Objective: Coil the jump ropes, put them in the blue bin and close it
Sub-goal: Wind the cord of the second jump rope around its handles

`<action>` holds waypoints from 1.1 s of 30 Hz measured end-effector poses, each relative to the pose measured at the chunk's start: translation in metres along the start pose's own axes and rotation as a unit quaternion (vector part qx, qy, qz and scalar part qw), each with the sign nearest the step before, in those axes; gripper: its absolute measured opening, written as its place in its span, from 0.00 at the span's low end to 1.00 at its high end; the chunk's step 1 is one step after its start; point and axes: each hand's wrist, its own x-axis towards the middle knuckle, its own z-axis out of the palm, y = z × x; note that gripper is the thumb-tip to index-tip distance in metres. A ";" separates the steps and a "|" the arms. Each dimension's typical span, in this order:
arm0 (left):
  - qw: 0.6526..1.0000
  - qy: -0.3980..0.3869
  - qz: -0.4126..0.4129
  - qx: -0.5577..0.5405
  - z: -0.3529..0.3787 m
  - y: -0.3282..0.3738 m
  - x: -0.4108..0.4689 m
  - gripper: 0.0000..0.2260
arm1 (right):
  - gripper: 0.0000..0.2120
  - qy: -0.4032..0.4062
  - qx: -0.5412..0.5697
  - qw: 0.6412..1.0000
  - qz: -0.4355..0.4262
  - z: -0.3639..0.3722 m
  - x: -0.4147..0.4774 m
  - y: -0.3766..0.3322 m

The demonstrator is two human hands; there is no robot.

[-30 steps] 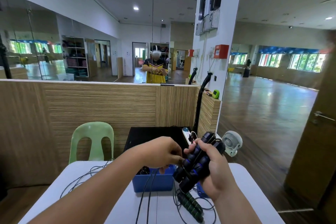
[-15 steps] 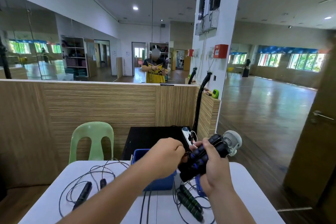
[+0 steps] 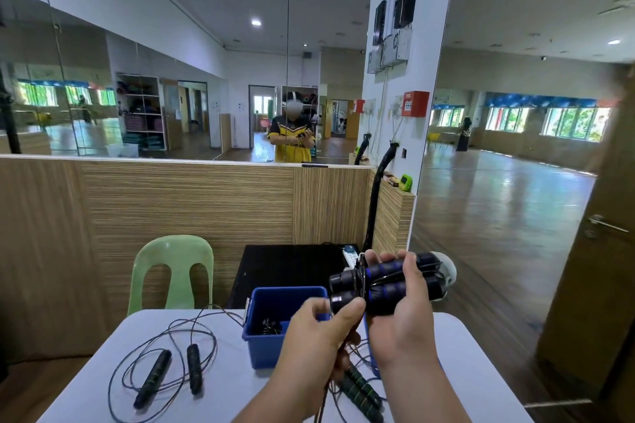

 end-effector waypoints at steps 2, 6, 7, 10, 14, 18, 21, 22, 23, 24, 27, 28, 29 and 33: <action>0.998 -0.017 0.062 0.011 -0.002 0.004 0.001 0.19 | 0.08 -0.002 0.029 0.999 0.030 0.000 -0.003 0.000; 0.980 -0.082 0.171 0.054 -0.009 0.010 0.008 0.22 | 0.11 -0.001 0.045 0.996 0.082 0.007 -0.016 -0.001; 0.979 -0.091 0.174 0.050 -0.010 0.011 0.009 0.20 | 0.11 -0.007 0.042 0.996 0.081 0.008 -0.017 -0.002; 0.980 -0.109 0.170 0.008 -0.013 0.013 0.009 0.16 | 0.14 -0.041 0.034 0.995 0.087 0.008 -0.016 -0.004; 0.977 -0.077 0.198 -0.012 -0.015 0.017 0.014 0.16 | 0.28 -0.084 -0.141 0.976 0.146 0.006 -0.026 -0.005; 0.975 -0.025 0.222 -0.004 -0.019 0.021 0.023 0.15 | 0.18 -0.073 -0.367 0.917 0.137 -0.004 -0.037 0.009; 0.973 -0.008 0.231 0.022 -0.025 0.022 0.028 0.16 | 0.13 -0.066 -0.427 0.887 0.161 -0.004 -0.039 0.015; 0.973 -0.015 0.229 0.030 -0.026 0.023 0.030 0.16 | 0.13 -0.076 -0.435 0.881 0.169 -0.003 -0.041 0.017; 0.973 -0.026 0.225 0.035 -0.026 0.024 0.030 0.16 | 0.13 -0.086 -0.446 0.875 0.167 -0.004 -0.042 0.020; 0.975 -0.033 0.217 0.039 -0.026 0.025 0.031 0.16 | 0.13 -0.096 -0.459 0.870 0.153 -0.004 -0.043 0.022; 0.980 -0.034 0.192 0.035 -0.027 0.027 0.033 0.16 | 0.14 -0.143 -0.490 0.855 0.092 -0.008 -0.046 0.026; 0.982 -0.033 0.183 0.026 -0.027 0.026 0.033 0.16 | 0.14 -0.154 -0.497 0.850 0.082 -0.009 -0.046 0.026; 0.984 -0.029 0.176 0.018 -0.027 0.025 0.034 0.15 | 0.15 -0.162 -0.502 0.846 0.079 -0.010 -0.044 0.026; 0.987 0.024 0.159 -0.005 -0.024 0.018 0.035 0.03 | 0.17 -0.204 -0.505 0.832 0.109 -0.012 -0.039 0.025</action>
